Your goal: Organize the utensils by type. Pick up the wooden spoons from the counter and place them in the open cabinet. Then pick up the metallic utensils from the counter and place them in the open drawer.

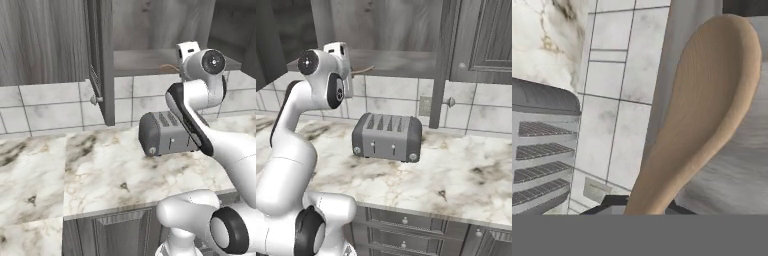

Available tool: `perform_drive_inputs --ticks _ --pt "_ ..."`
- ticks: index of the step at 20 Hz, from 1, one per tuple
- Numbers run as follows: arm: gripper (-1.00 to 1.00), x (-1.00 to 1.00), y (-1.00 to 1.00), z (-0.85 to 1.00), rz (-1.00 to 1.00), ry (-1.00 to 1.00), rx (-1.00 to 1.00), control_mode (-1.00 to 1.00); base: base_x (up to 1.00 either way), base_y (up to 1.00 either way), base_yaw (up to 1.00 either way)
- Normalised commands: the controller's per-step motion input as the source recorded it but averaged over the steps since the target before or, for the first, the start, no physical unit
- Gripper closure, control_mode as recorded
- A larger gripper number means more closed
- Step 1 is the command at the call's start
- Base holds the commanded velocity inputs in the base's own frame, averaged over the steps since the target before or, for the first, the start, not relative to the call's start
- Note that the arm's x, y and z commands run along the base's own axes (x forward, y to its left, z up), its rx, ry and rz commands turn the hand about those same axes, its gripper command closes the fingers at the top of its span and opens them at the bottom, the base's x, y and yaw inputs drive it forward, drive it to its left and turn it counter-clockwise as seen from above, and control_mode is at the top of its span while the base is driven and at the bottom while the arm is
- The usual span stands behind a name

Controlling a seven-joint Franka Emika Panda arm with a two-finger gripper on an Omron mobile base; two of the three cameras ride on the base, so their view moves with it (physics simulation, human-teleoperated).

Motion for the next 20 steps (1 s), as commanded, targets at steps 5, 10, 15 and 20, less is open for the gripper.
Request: perform_drive_inputs --ticks 5,10,15,20 --pt "1.0 0.46 -0.06 0.56 0.0 -0.05 0.07 -1.0 0.0 0.0 0.0" --pt "1.0 0.66 0.1 0.25 0.03 0.01 0.02 -1.0 0.0 0.0 0.0" --pt "1.0 0.63 0.16 0.0 0.1 0.14 0.0 -1.0 0.0 0.0 0.0" --pt "1.0 0.73 0.09 0.0 0.15 0.15 0.0 -1.0 0.0 0.0 0.0"
